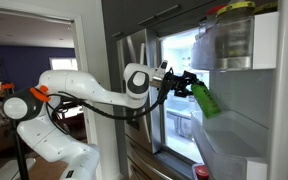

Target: Remove the green bottle from the middle fridge door shelf and put it in front of the crisper drawer on the bottom shelf

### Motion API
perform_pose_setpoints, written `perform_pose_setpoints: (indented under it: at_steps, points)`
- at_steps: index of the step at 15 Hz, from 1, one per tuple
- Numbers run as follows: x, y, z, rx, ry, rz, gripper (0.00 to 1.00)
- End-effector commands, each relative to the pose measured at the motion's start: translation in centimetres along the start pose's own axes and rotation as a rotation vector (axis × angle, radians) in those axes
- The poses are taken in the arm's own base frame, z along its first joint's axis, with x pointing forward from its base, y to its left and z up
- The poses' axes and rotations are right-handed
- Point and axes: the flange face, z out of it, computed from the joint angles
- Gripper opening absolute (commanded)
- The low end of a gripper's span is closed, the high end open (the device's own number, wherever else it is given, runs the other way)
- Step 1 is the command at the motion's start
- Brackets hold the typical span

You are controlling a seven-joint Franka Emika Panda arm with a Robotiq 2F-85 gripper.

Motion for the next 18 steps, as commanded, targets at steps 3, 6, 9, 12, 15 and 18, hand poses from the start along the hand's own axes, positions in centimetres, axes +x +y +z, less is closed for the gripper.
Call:
perform_pose_setpoints:
  at_steps: [3,6,9,12,15,18]
  points:
    - [2.2,-2.0,-3.2,0.012,0.121,-0.179,0.45]
    - [3.9,-2.9,-4.8,0.044,0.175,-0.164,0.45]
    - [5.7,-4.1,-5.8,0.078,0.225,-0.161,0.45]
    - [7.2,-5.3,-5.6,0.169,0.244,-0.075,0.45]
    - [7.4,-6.5,-2.9,0.281,0.214,0.045,0.45]
    - [6.9,-7.8,0.0,0.393,0.172,0.157,0.45]
